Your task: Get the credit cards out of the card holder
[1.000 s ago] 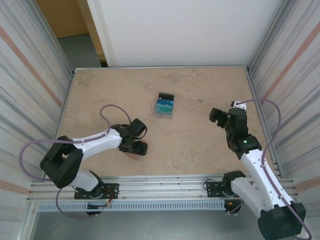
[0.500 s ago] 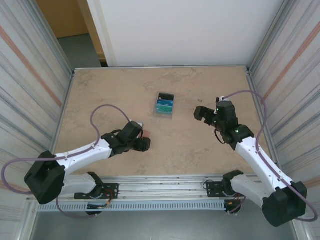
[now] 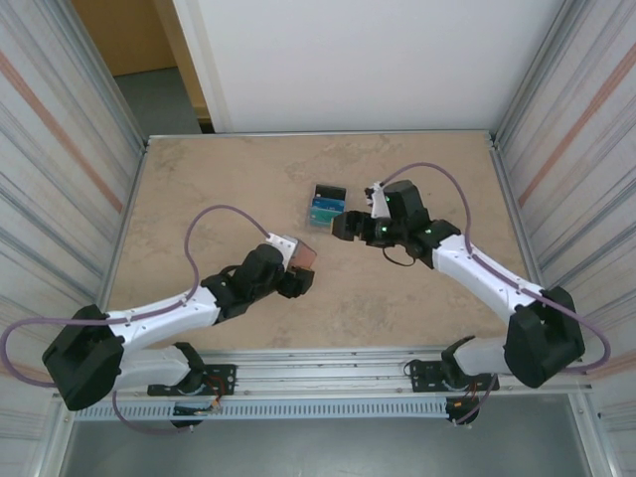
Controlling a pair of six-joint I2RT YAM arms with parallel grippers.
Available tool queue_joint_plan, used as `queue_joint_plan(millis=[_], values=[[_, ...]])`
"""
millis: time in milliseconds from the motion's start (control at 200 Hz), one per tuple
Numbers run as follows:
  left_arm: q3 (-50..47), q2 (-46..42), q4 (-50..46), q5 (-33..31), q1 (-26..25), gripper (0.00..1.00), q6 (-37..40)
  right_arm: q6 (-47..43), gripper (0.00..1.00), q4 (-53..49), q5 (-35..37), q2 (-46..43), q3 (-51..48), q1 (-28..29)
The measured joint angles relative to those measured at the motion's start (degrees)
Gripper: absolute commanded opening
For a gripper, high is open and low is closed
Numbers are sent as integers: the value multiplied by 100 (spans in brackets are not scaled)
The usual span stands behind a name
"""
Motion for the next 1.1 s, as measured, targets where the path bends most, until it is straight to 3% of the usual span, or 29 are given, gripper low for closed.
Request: queue_joint_plan(millis=[251, 666, 737, 927, 1057, 1097], values=[[-2, -2, 553, 4, 0, 76, 385, -260, 76, 24, -380, 402, 452, 531], [-2, -63, 693, 70, -37, 76, 431, -245, 60, 304, -638, 892, 457, 645], [-2, -83, 695, 111, -37, 77, 431, -232, 53, 411, -693, 955, 459, 680], [0, -90, 708, 157, -37, 81, 428, -105, 19, 586, -789, 1117, 461, 710], [2, -122, 717, 181, -37, 98, 409, -149, 5, 549, -776, 1128, 501, 710], [13, -162, 715, 219, -37, 99, 391, -168, 2, 501, -763, 1128, 538, 710]])
